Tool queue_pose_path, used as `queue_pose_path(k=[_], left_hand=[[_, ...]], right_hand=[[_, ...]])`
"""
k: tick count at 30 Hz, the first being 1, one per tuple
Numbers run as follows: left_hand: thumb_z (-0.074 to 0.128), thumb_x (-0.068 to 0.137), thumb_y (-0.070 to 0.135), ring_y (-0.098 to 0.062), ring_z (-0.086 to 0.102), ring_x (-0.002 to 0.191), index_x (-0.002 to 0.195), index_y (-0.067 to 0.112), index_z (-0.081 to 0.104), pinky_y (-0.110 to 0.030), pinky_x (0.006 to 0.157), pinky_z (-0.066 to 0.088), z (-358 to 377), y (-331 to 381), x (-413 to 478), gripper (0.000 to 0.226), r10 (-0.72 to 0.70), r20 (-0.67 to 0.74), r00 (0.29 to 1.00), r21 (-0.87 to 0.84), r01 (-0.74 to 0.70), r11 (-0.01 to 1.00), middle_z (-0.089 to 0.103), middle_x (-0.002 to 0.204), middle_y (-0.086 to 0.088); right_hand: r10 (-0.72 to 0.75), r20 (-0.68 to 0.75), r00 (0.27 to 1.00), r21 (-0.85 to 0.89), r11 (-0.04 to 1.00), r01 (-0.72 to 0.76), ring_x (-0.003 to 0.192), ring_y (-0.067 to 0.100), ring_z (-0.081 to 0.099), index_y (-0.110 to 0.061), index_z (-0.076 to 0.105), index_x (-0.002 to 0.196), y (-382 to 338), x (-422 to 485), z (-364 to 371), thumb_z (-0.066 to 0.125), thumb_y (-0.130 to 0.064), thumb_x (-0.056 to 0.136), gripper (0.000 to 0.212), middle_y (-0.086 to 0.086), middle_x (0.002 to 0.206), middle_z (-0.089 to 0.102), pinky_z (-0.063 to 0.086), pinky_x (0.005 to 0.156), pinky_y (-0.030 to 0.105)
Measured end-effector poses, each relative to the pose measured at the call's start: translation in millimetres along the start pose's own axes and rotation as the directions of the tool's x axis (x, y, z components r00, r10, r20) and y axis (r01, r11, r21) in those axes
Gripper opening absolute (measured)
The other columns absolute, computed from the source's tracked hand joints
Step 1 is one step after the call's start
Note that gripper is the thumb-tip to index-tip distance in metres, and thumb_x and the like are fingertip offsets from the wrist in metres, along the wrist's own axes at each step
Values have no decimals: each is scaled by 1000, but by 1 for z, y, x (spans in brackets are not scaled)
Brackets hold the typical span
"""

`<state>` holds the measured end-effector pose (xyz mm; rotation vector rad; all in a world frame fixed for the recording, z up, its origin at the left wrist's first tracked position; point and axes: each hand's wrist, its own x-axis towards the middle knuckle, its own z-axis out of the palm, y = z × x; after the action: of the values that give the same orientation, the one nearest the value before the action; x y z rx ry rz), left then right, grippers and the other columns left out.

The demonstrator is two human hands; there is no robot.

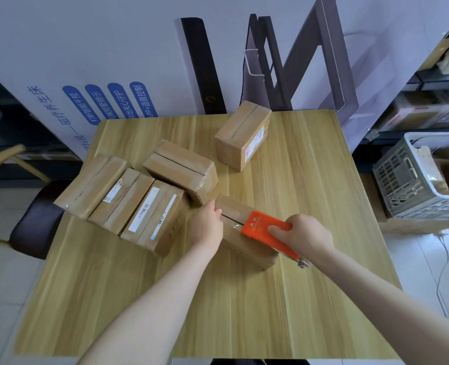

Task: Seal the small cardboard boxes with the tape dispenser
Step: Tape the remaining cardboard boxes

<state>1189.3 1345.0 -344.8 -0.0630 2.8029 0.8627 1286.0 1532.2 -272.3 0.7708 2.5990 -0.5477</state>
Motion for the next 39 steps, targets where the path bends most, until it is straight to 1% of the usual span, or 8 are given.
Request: queue_pose_path(k=[3,5,8,17,21,28,35,39], left_hand=[[44,100,18,-19,38,135,146,13,36,-32,103,37,6,11,11,47,202,21,979,99,-203,974,42,148,-4],[37,101,37,-19,19,145,150,14,27,-37,116,22,17,22,15,54,202,76,976,159,-212,964,22,158,-4],[25,99,51,-17,5,148,152,21,18,-41,117,13,33,25,14,62,178,69,982,335,-190,923,5,162,-1],[19,96,57,-18,9,147,151,23,20,-43,115,19,41,22,14,65,174,44,984,425,-176,888,9,161,0],[14,95,58,-18,7,147,152,24,17,-42,114,19,41,21,15,66,174,52,983,442,-179,879,6,161,0],[11,95,58,-19,8,147,152,24,15,-43,114,18,41,20,14,66,188,40,981,448,-186,875,7,161,0],[16,96,56,-24,32,135,137,22,40,-41,102,32,38,22,13,59,217,20,976,492,-198,848,29,152,-3],[18,97,55,-25,40,125,126,22,47,-40,94,36,38,22,14,53,228,13,974,510,-203,836,36,145,-3]], right_hand=[[9,5,1000,13,1000,-9,53,9,60,-22,63,76,-3,3,2,52,-63,80,42,-8,62,63,35,44,20],[6,10,1000,31,999,-6,50,10,62,-24,62,73,3,2,3,52,-63,80,41,-7,60,64,35,43,19],[-11,34,999,61,998,9,45,9,61,-24,62,73,11,0,4,52,-62,81,40,-6,60,65,38,43,19],[-121,52,991,110,987,115,51,7,59,-27,60,71,33,-2,0,54,-62,82,37,-8,60,61,40,45,24],[-114,94,989,180,979,96,38,7,59,-26,63,73,57,-6,-9,56,-60,83,36,-3,63,66,55,50,31],[-129,121,984,222,970,100,44,8,58,-23,65,75,90,-18,-22,62,-51,86,30,1,66,67,55,54,35],[-127,125,984,259,961,91,34,13,59,-23,62,67,125,-25,-27,64,-48,85,31,-1,54,64,53,44,36],[-110,145,983,216,973,77,34,14,60,-25,61,68,137,-26,-23,62,-51,85,31,-4,54,64,49,40,28]])
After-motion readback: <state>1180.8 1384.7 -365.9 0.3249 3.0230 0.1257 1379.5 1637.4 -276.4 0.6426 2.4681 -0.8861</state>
